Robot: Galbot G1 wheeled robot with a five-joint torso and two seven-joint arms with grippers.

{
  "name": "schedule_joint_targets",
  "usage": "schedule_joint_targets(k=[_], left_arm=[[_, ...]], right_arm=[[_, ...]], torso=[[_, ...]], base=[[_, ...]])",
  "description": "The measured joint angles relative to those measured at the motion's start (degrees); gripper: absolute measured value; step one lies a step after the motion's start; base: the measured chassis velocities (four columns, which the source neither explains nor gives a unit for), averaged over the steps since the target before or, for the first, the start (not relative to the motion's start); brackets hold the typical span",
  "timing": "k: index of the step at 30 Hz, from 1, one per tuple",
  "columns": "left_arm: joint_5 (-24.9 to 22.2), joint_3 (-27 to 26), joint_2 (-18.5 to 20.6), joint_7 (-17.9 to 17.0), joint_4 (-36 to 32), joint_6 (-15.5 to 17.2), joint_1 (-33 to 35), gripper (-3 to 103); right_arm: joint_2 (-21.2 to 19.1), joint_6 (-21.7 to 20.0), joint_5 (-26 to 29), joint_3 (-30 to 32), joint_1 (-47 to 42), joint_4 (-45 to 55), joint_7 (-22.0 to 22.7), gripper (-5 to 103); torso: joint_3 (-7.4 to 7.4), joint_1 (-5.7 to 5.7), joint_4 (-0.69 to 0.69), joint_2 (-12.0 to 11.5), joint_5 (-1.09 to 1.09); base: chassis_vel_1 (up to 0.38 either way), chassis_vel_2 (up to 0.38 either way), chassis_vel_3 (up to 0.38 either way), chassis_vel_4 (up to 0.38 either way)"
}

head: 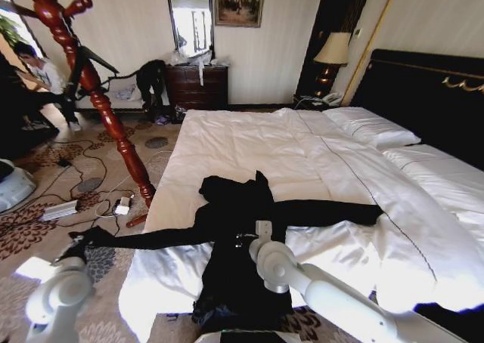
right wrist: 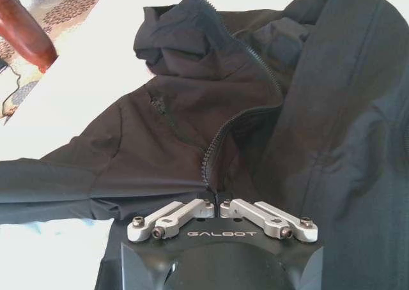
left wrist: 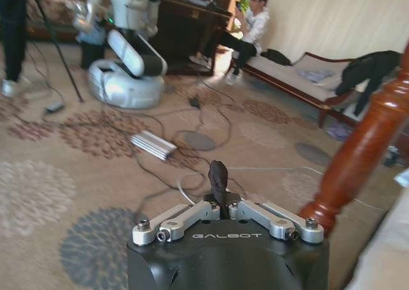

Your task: Pick up the clothes from the bed and hang them on the clothes hanger.

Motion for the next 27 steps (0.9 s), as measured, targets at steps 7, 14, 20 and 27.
schedule_joint_targets(k=[7, 14, 20, 27], left_arm=[[4.7, -1.7, -0.8, -2.8, 2.9, -0.6, -0.2, 13], [8.0, -3.7, -0.1, -6.5, 7.3, 0.5, -1.6, 34], [6.2, -4.3, 0.4, -6.8, 8.3, 0.5, -1.3, 56], [4.9, -4.0, -1.1, -6.5, 4.8, 1.6, -0.8, 84]], right_arm=[[0.7, -0.1, -6.3, -1.9, -0.7, -1.0, -1.4, 3], [0.1, -0.1, -5.8, -1.8, -1.3, 2.6, -1.9, 25], [-2.0, 1.2, -3.7, 0.7, -3.6, 8.3, -3.0, 47], [-0.1, 2.7, -1.2, 6.9, -3.8, 2.0, -3.3, 80]], torso=[[0.00, 0.00, 0.04, 0.0, 0.03], [0.00, 0.00, 0.02, 0.0, 0.01], [0.00, 0.00, 0.00, 0.0, 0.01], [0.00, 0.01, 0.02, 0.0, 0.02]], base=[[0.000, 0.000, 0.000, 0.000], [0.000, 0.000, 0.000, 0.000], [0.000, 0.000, 0.000, 0.000], [0.000, 0.000, 0.000, 0.000]])
